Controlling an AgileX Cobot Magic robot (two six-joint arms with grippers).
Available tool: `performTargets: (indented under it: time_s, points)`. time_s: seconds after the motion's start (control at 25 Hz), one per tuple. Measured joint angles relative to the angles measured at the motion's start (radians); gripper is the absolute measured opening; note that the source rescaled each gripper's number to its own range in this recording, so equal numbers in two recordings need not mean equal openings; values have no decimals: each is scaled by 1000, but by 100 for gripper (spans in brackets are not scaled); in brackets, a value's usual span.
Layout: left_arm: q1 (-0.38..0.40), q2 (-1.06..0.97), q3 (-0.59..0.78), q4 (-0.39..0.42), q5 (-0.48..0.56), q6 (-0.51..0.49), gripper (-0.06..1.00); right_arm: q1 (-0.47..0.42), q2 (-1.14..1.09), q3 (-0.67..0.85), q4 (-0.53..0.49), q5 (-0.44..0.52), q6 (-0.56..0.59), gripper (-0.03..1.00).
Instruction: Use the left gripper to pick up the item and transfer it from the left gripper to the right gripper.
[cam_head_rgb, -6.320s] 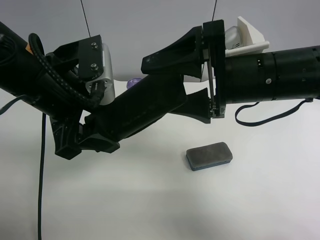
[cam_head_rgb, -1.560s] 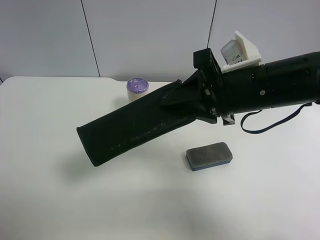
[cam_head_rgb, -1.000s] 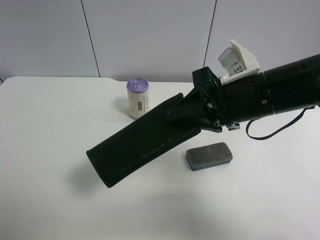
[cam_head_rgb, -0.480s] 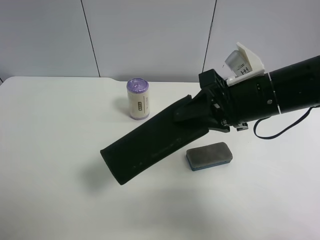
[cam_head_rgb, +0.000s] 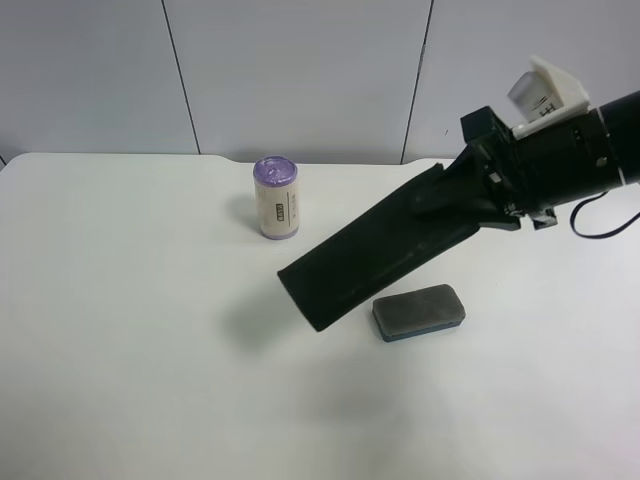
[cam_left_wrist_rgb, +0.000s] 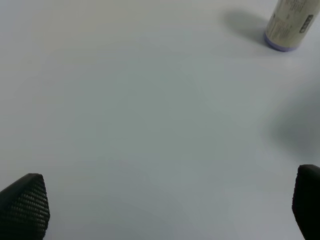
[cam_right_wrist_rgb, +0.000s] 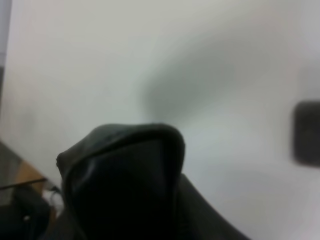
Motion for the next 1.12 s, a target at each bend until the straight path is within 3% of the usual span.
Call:
performTargets:
  time_s: [0.16,0.28,1.12]
  points:
    - [0,0,0,0,0,0,100,-45,19,-95,-168,35,91,0]
    - [0,0,0,0,0,0,100,-72,82,-152,-212,84,99,0]
    - [0,0,0,1,0,0,100,-83,561,-512,-222,92,61,0]
